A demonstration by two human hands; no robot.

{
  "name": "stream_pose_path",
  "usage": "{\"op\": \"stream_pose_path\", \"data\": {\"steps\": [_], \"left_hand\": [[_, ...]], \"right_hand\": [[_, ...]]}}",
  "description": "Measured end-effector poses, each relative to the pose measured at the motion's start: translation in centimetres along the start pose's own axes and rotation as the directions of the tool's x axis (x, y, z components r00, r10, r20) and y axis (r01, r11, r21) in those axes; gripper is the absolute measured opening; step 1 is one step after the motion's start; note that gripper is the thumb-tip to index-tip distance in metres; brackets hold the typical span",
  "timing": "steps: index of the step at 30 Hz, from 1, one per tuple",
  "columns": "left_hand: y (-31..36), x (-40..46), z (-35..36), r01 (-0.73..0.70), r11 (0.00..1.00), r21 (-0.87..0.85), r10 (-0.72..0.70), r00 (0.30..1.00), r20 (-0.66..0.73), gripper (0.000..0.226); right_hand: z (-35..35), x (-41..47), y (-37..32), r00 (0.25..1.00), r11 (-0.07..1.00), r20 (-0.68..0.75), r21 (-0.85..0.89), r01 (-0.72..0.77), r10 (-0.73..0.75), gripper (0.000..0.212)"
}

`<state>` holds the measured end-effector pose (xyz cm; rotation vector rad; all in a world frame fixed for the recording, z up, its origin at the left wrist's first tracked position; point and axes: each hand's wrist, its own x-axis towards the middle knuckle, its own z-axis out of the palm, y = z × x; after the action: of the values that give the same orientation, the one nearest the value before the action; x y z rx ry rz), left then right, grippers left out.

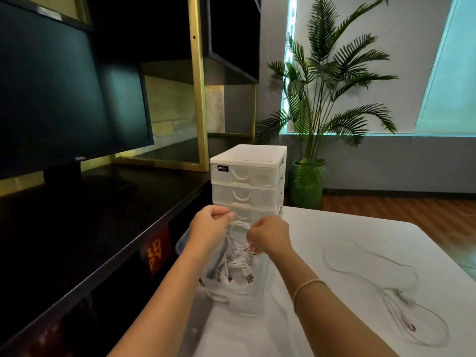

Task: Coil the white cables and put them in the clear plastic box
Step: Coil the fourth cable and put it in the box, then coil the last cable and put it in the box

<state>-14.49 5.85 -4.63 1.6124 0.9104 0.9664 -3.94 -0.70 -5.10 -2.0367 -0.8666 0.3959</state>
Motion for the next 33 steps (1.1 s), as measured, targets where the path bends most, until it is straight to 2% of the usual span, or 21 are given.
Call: {"op": "stream_pose_path", "data": {"steps": [5,10,17,19,23,26,29,33], "left_hand": [[-0.7,0.5,-0.2,-0.003,0.999,0.052,0.003,1.000,0.014,0.007],[-1.1,0.6,0.1,0.010,0.998,0.066,-0.011,1.000,0.015,0.007],[-0.8,0.7,1.0,0.018,0.998,0.058,-0.020,0.999,0.034,0.005],[-0.5,0.6,1.7,0.013,0.998,0.060,-0.016,0.999,0.048,0.012],[0.4,0.0,3.7,-0.019,0.999,0.033,0.017,0.997,0.077,0.014],[1.4,-1.1,6.0,-0.045,0.999,0.015,0.043,0.993,0.109,0.013],[2.3,-2.7,8.5,-0.057,0.998,0.003,0.056,0.986,0.158,0.008],[3.1,-4.8,11.7,-0.065,0.998,0.022,0.059,0.971,0.231,0.005]], "right_hand": [[1.3,0.3,-0.1,0.999,0.967,-0.044,-0.256,0.005,-0.017,0.014],[2.4,0.8,0.5,0.998,0.926,-0.038,-0.377,0.027,-0.045,0.018],[1.3,0.8,0.9,0.997,0.944,-0.019,-0.323,0.068,-0.079,0.013],[0.4,0.7,1.2,0.996,0.950,-0.012,-0.301,0.085,-0.093,0.012],[-2.7,0.1,2.1,0.992,0.970,-0.038,-0.220,0.107,-0.118,0.013],[-6.2,-0.6,3.9,0.989,0.968,-0.091,-0.231,0.096,-0.119,0.016],[-9.8,-1.4,6.3,0.983,0.972,-0.169,-0.232,0.028,-0.069,0.018],[-14.3,-3.4,10.8,0.942,0.934,-0.312,-0.283,-0.217,0.125,0.022]]}}
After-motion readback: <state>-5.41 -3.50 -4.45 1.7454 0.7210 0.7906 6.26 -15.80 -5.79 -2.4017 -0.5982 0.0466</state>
